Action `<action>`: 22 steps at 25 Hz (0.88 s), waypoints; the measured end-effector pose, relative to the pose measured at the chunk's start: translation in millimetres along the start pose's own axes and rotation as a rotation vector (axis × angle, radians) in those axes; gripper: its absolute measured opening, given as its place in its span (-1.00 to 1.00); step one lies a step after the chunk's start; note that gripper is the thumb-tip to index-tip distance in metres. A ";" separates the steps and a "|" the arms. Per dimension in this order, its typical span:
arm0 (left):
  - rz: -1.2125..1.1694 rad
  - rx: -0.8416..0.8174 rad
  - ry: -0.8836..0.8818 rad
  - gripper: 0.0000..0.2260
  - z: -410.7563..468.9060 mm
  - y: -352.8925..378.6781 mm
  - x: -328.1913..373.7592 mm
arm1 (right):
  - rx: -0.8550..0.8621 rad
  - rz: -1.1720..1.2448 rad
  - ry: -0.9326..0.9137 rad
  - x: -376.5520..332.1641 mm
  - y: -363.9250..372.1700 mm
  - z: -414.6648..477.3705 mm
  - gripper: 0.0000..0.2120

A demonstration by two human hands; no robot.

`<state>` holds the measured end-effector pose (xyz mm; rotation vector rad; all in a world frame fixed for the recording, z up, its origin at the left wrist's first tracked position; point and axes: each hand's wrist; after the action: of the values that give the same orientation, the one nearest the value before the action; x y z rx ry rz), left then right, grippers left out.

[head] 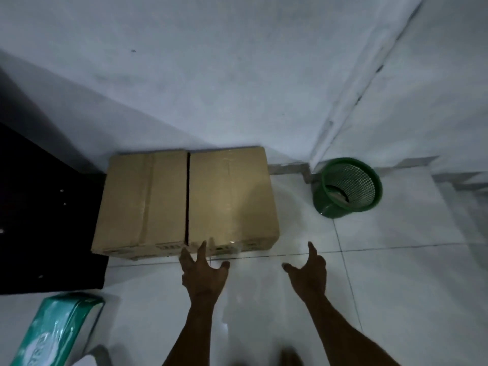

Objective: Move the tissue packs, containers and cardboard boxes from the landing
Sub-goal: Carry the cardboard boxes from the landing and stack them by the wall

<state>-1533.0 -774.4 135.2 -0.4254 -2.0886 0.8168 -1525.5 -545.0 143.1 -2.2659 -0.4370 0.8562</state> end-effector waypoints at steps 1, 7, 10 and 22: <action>0.045 -0.027 0.010 -0.25 -16.1 -1.0 8.6 | 0.005 0.021 0.021 8.8 -11.8 -10.7 -0.06; 0.297 -0.333 0.311 -0.24 -172.8 32.7 127.8 | 0.139 0.196 0.062 79.9 -178.1 -82.4 -0.14; 0.354 -0.455 0.561 -0.24 -304.8 79.7 222.8 | 0.315 0.291 0.107 171.5 -317.5 -129.4 -0.17; 0.318 -0.996 1.123 -0.25 -1024.3 355.0 387.4 | 0.913 0.504 0.499 714.2 -764.2 -458.5 -0.25</action>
<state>-937.4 109.1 570.9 -1.3787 -1.1813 -0.3870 -747.6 154.9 600.5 -1.6130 0.6609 0.5108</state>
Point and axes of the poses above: each hand's wrist, its own z-axis towards the middle knuckle, its own y-axis out of the palm, x = y × z, and after that the axes turned 7 degrees about -z, right-handed
